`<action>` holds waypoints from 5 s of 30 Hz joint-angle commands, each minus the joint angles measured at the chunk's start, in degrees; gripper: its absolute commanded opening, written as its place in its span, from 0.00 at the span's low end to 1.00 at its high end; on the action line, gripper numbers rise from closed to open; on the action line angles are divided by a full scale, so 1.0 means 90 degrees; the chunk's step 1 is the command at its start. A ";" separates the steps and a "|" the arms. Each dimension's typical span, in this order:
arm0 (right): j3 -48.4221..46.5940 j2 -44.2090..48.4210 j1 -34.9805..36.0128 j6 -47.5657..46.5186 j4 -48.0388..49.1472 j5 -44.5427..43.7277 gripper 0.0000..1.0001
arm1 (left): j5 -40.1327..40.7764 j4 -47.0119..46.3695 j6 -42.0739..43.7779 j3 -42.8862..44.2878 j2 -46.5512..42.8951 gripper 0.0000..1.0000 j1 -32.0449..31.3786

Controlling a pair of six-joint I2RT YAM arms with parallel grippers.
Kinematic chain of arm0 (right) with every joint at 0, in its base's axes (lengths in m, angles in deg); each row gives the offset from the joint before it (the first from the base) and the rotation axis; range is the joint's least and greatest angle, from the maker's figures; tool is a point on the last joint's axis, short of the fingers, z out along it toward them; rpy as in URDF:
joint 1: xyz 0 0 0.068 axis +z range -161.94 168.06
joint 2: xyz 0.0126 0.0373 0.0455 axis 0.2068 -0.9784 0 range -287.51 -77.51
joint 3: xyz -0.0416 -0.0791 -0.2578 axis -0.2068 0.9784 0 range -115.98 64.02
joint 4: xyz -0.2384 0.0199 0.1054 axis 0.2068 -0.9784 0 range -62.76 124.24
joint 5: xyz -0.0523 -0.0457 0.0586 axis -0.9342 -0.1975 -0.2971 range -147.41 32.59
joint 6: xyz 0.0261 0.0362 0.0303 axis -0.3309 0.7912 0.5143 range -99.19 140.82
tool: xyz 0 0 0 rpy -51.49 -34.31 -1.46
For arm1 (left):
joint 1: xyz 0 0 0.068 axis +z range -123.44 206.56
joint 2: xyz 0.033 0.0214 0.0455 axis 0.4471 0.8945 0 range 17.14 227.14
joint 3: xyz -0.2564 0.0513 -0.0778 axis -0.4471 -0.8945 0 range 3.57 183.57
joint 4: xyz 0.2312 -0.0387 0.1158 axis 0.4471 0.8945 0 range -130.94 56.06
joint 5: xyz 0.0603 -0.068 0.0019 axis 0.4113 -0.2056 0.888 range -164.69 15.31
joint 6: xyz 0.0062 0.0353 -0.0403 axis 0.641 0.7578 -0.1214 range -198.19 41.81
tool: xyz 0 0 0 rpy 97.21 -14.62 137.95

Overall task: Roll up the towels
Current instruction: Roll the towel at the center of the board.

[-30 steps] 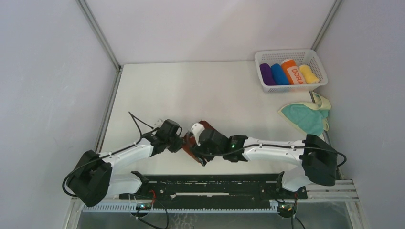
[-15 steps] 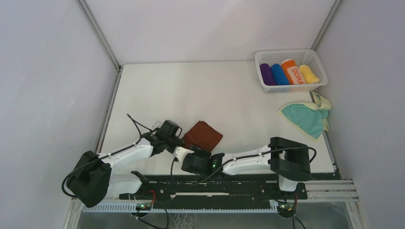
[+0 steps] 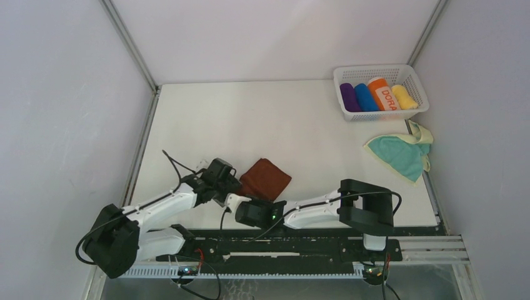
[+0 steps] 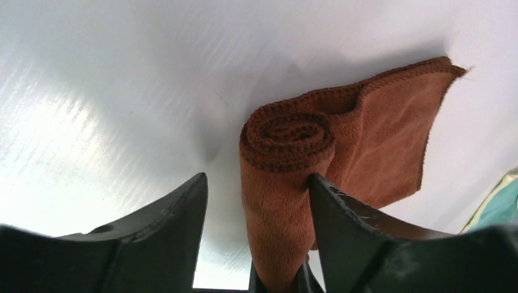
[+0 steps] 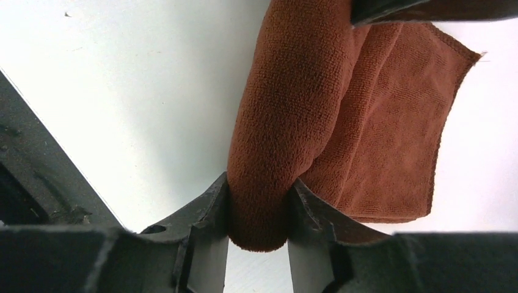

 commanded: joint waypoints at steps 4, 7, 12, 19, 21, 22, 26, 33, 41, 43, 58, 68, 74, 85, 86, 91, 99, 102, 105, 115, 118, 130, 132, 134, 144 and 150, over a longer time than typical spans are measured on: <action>-0.0103 0.0504 -0.0938 0.0410 -0.0157 0.2771 0.24 | 0.0862 0.0299 0.0091 -0.0168 -0.1411 0.87 -0.0017; -0.0097 0.0579 -0.1533 0.0827 -0.0117 0.4442 0.20 | 0.1154 0.0293 0.0343 -0.0250 -0.2123 0.94 -0.0017; 0.0342 0.0615 -0.2456 0.1719 0.0781 0.6520 0.17 | 0.1311 0.0121 0.0685 -0.0518 -0.3012 0.97 -0.0017; 0.1600 0.0452 -0.3718 0.3876 0.3482 0.8655 0.17 | 0.0849 -0.0121 0.1000 -0.0765 -0.3339 0.98 -0.0017; 0.1955 0.0303 -0.4017 0.4566 0.4357 0.8918 0.18 | 0.0636 -0.0346 0.1047 -0.0846 -0.3250 0.98 -0.0017; 0.2107 0.0168 -0.4203 0.4901 0.4809 0.9047 0.19 | 0.0527 -0.0499 0.1063 -0.0901 -0.3183 0.98 -0.0017; 0.2425 -0.0653 -0.4622 0.6232 0.6257 0.9473 0.19 | 0.0108 -0.1109 0.1075 -0.0981 -0.2699 0.98 -0.0017; 0.2504 -0.1639 -0.4803 0.7342 0.7362 0.9767 0.20 | -0.0184 -0.1782 0.1106 -0.0763 -0.1564 0.94 -0.0017; 0.2579 -0.1855 -0.4967 0.7486 0.7313 0.9701 0.21 | -0.0282 -0.2243 0.1098 -0.0534 -0.0427 0.83 -0.0027; 0.2580 -0.1832 -0.4962 0.7435 0.7205 0.9667 0.21 | -0.0282 -0.2332 0.1104 -0.0477 -0.0116 0.80 -0.0027; 0.1859 0.0806 -0.4732 0.4155 0.1873 0.7849 0.50 | -0.0208 -0.1927 0.0946 -0.0398 0.1075 0.61 -0.0037; 0.0862 0.2570 -0.3070 0.2046 -0.0815 0.3582 0.59 | -0.0176 -0.1588 0.1025 -0.0176 0.1178 0.60 -0.0037; 0.0670 0.2538 -0.1723 0.0972 -0.0624 0.1624 0.62 | -0.0187 -0.1444 0.1027 -0.0088 0.1197 0.62 -0.0037; 0.0246 0.0970 -0.0695 0.0070 -0.0285 0.0219 0.61 | -0.0230 -0.1386 0.1025 -0.0014 0.1244 0.63 -0.0037; 0.0205 0.0793 -0.0665 0.0068 -0.0329 0.0160 0.61 | -0.0223 -0.1381 0.1035 -0.0008 0.1251 0.63 -0.0037; 0.0114 0.0234 -0.0630 0.0173 -0.0545 -0.0073 0.55 | -0.0125 -0.1234 0.1060 0.0039 0.1202 0.64 -0.0032; 0.0012 0.0555 -0.0894 0.0554 -0.0745 0.1939 0.29 | 0.0223 -0.0650 0.1149 0.0023 0.0603 0.68 0.0019; -0.0046 0.0737 -0.1247 0.0923 -0.0598 0.3411 0.24 | 0.0417 -0.0447 0.1124 -0.0163 -0.0038 0.77 0.0069; -0.0049 0.0710 -0.1699 0.1313 -0.0415 0.4513 0.22 | 0.0790 -0.0332 0.0982 -0.0466 -0.1164 0.88 0.0075; 0.0525 0.0218 -0.3092 0.3162 0.1292 0.7866 0.23 | 0.0563 -0.0348 0.0679 -0.1359 -0.3311 0.95 0.0080; 0.0753 -0.0079 -0.3450 0.3855 0.1962 0.8481 0.23 | 0.0330 -0.0575 0.0676 -0.1472 -0.3216 0.95 0.0080; 0.0825 -0.0975 -0.3833 0.4568 0.2578 0.9056 0.25 | 0.0329 -0.1222 0.0736 -0.1223 -0.1905 0.87 0.0080; 0.0787 -0.0917 -0.3838 0.4449 0.2384 0.8919 0.26 | 0.0371 -0.1181 0.0764 -0.1094 -0.1560 0.86 0.0080; 0.0736 -0.0760 -0.3829 0.4236 0.2105 0.8720 0.28 | 0.0344 -0.1120 0.0751 -0.1017 -0.1193 0.83 0.0080; 0.0198 0.1148 -0.3087 0.2380 -0.0063 0.5494 0.53 | 0.0332 -0.0738 0.0720 -0.0960 -0.0549 0.69 0.0085; 0.0013 0.2037 -0.1808 0.1271 -0.0580 0.2370 0.63 | 0.0263 -0.0590 0.0938 -0.0684 -0.0191 0.69 0.0080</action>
